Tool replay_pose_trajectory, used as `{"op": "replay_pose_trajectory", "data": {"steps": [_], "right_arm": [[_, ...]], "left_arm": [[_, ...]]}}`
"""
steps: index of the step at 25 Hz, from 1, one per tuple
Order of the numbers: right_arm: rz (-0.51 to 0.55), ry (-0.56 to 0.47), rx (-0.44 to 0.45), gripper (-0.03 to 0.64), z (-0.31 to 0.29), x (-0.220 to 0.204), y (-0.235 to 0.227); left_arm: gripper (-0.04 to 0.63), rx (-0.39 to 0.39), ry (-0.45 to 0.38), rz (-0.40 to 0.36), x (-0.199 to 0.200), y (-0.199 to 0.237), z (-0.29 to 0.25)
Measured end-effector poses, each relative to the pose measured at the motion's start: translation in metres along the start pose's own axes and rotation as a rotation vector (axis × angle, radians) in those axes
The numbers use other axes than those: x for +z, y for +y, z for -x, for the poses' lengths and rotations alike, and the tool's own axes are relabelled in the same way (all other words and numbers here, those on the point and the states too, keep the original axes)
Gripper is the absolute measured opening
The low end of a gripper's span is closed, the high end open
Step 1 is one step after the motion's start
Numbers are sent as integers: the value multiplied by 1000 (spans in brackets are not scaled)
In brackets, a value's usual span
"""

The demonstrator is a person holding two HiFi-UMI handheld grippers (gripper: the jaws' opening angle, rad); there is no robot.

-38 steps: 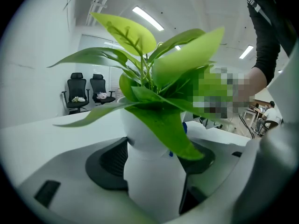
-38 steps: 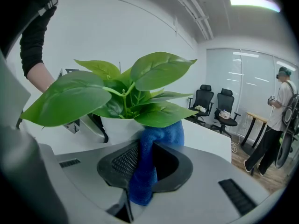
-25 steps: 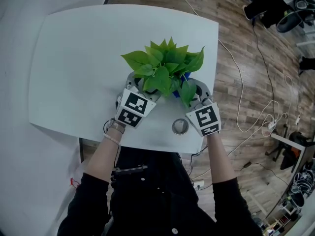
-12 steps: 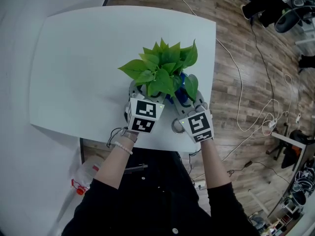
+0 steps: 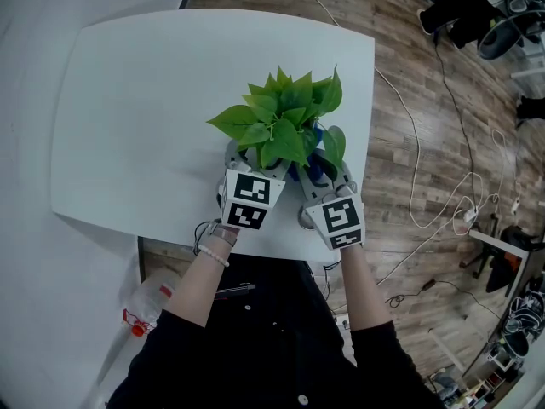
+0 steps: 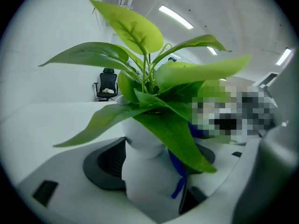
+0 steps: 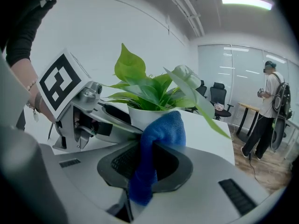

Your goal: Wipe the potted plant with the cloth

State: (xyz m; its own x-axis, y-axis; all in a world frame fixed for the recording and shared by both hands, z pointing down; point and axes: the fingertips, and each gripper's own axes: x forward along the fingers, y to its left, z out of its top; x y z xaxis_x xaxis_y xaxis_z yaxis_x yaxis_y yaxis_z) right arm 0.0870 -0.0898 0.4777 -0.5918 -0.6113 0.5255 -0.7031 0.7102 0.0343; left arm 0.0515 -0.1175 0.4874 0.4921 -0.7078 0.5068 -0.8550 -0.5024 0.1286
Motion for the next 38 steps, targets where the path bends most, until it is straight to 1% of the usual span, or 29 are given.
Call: {"op": "replay_pose_trajectory", "data": {"steps": [6, 11, 15, 21, 29, 33, 38], "right_arm": [[-7, 7, -13, 95, -2, -1, -6], [7, 14, -17, 95, -6, 4, -13], [13, 24, -20, 95, -12, 8, -25], [40, 32, -16, 95, -17, 13, -32], [85, 45, -21, 95, -28, 20, -50], [100, 54, -23, 95, -37, 25, -57], [115, 60, -17, 95, -48, 30, -60]], "left_arm": [[330, -106, 3, -43, -6, -2, 8], [330, -193, 19, -132, -7, 1, 24], [331, -241, 29, -192, -8, 9, 28], [331, -271, 36, -255, -8, 20, 37], [331, -317, 40, -309, -4, 30, 29], [331, -343, 39, -320, 0, 35, 21], [331, -376, 26, -305, 5, 38, 9]]}}
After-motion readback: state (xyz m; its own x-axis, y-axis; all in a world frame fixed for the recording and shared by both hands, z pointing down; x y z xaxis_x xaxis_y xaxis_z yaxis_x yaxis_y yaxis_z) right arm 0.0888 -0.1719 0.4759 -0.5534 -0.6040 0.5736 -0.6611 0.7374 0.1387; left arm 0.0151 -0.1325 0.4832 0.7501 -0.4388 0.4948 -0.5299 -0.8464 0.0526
